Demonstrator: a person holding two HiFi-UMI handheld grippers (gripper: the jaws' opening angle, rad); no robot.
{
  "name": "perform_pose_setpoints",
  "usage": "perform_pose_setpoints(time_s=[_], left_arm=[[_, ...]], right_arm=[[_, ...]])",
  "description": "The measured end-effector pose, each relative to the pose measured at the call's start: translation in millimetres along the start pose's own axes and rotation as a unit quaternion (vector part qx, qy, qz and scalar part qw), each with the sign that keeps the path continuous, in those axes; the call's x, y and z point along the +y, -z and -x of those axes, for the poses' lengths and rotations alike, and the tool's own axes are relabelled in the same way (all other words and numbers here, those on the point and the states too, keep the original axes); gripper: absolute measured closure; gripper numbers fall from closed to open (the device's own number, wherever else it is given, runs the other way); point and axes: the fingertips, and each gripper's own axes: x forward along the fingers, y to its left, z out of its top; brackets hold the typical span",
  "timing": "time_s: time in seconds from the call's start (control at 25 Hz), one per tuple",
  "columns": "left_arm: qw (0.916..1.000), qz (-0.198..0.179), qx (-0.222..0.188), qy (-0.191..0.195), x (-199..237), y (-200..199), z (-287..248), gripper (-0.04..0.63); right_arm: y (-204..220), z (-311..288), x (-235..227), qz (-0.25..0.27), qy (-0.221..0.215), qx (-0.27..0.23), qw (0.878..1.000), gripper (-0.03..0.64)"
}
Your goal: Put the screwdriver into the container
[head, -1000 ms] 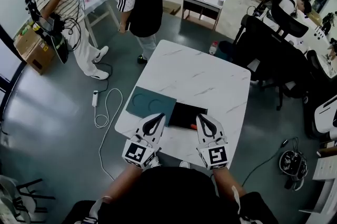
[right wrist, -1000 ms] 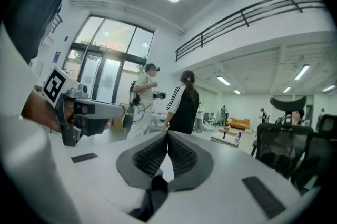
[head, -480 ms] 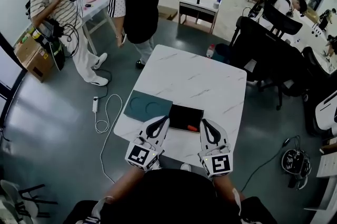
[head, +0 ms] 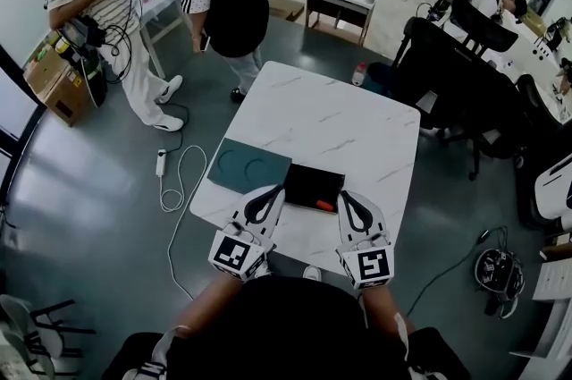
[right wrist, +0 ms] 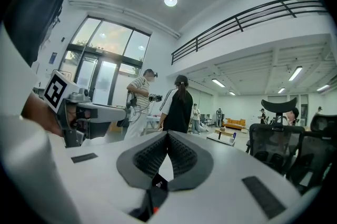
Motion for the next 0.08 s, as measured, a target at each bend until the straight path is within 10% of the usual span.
perform_pose_setpoints(time_s=[0.08], left_arm=[[1.0000, -0.003, 0.001, 0.000, -0.4, -0.5, -1.9, 0.590]], right_arm=[[2.4, -2.1, -0.9, 0.002, -0.003, 0.005, 1.000, 0.594]])
